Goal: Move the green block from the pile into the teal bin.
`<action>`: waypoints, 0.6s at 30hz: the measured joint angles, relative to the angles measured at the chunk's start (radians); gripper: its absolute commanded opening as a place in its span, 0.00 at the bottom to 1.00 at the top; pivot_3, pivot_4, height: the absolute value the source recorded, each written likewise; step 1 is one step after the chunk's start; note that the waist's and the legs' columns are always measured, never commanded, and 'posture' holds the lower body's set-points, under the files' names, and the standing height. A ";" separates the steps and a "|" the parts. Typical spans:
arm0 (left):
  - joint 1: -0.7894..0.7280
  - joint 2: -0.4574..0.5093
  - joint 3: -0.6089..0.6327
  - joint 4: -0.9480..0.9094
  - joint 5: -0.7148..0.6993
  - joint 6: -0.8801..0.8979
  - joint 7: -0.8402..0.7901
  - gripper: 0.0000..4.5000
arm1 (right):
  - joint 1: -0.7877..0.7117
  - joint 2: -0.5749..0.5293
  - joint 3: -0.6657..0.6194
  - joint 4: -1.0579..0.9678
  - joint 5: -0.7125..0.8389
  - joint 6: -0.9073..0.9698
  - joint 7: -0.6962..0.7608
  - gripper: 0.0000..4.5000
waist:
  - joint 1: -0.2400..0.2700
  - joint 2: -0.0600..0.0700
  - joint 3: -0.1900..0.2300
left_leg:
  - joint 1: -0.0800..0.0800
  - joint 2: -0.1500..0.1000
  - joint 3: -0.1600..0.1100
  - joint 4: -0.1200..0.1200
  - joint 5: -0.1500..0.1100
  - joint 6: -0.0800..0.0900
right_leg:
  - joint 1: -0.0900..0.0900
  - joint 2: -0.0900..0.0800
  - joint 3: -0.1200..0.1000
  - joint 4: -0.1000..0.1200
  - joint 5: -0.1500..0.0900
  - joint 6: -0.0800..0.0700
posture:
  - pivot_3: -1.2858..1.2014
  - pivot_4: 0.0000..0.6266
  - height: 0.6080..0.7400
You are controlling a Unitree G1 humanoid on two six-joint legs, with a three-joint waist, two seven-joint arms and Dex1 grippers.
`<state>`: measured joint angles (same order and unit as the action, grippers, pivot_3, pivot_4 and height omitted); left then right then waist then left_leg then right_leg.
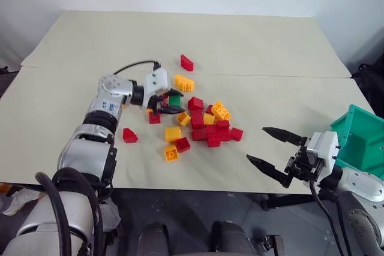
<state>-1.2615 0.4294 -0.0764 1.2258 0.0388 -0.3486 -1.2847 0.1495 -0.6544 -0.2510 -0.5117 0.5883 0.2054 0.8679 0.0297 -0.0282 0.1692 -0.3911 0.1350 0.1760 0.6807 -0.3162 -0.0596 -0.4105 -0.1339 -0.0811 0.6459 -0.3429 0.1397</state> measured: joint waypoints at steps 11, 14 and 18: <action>-0.065 -0.274 0.018 -0.099 -0.092 0.146 -0.148 0.51 | 0.143 0.018 -0.112 -0.095 0.009 0.015 -0.070 1.00 | 0.017 -0.001 0.000 | -0.001 -0.001 -0.001 0.001 0.000 0.001 | 0.001 0.000 0.000 -0.002 0.000 0.001 | 0.52 0.24 1.00; -0.006 -0.410 -0.050 -0.114 -0.058 0.125 -0.107 0.51 | 0.243 0.046 -0.167 -0.135 0.009 0.013 -0.095 1.00 | 0.023 0.000 0.000 | 0.000 -0.001 -0.001 0.000 -0.001 0.001 | 0.001 0.000 0.000 -0.003 0.000 0.001 | 0.52 0.24 1.00; 0.050 -0.529 -0.122 -0.077 0.010 0.102 0.015 0.51 | 0.356 0.097 -0.220 -0.177 0.004 0.009 -0.123 1.00 | 0.018 0.000 0.000 | 0.000 -0.001 -0.002 0.001 -0.001 0.001 | 0.000 0.000 0.000 -0.007 0.000 0.001 | 0.52 0.24 1.00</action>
<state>-1.2117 -0.0993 -0.1987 1.1490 0.0490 -0.2470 -1.2697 0.5052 -0.5574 -0.4713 -0.6889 0.5918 0.2139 0.7444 0.0472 -0.0286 0.1694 -0.3909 0.1343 0.1740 0.6812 -0.3169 -0.0587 -0.4106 -0.1336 -0.0809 0.6393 -0.3426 0.1403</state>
